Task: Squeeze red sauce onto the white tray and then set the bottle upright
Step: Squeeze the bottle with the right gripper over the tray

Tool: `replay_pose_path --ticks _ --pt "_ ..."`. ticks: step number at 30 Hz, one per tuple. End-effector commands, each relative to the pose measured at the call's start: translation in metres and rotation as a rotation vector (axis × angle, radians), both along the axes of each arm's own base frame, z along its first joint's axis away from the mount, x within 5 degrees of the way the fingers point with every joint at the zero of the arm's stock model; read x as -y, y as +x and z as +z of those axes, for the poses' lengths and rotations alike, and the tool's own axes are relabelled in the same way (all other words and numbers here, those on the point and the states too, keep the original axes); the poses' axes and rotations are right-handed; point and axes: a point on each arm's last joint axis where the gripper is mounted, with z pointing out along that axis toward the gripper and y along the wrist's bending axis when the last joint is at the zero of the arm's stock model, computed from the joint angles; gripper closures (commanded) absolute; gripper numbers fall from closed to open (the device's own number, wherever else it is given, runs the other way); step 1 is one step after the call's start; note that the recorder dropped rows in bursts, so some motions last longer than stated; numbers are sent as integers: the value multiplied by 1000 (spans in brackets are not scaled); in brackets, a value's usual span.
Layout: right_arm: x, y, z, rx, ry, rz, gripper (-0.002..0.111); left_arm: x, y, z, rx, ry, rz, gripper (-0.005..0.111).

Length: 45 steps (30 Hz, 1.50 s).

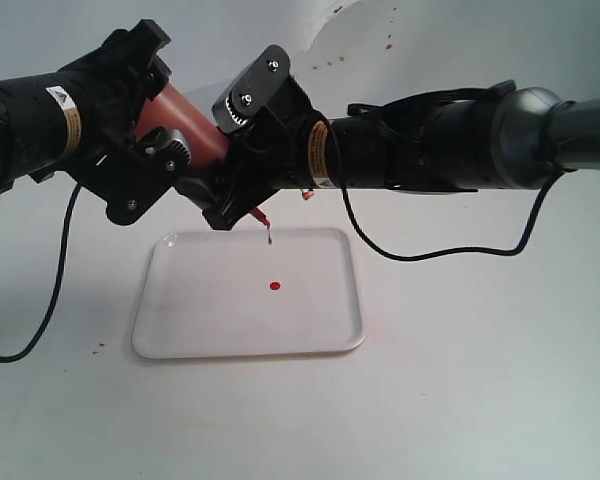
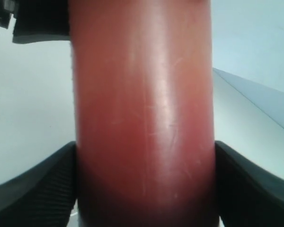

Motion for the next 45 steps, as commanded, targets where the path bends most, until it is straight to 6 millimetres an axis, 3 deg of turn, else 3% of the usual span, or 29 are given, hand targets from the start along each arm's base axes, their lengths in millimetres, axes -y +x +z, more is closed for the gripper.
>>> replay_pose_path --ticks 1,4,6,10,19,23,26,28,30,32,33,45 --pt "-5 -3 10 -42 115 14 105 4 -1 6 8 -28 -17 107" --pt "-5 -3 10 -22 102 23 86 4 -1 6 8 -28 -17 107" --pt "-5 -3 10 -22 102 23 63 4 -1 6 8 -28 -17 107" --pt "-5 -3 10 -9 96 27 4 4 -1 6 8 -28 -17 107" --pt "-4 -2 9 -9 92 18 3 4 -1 6 8 -28 -17 107" --pt "-2 1 6 -10 54 -20 7 4 -1 6 8 -28 -17 107" --pt "0 3 4 -11 24 -51 20 4 -1 6 8 -28 -17 107" --pt "1 4 3 -13 13 -66 40 4 -1 6 8 -28 -17 107" --pt "1 4 3 -13 12 -65 66 4 -1 6 8 -28 -17 107" --pt "1 4 3 -12 16 -59 99 4 -1 6 8 -28 -17 107" --pt "0 3 3 -16 22 -56 108 4 -1 6 8 -28 -17 107" --pt "0 3 4 -16 27 -53 107 4 -1 6 8 -28 -17 107"
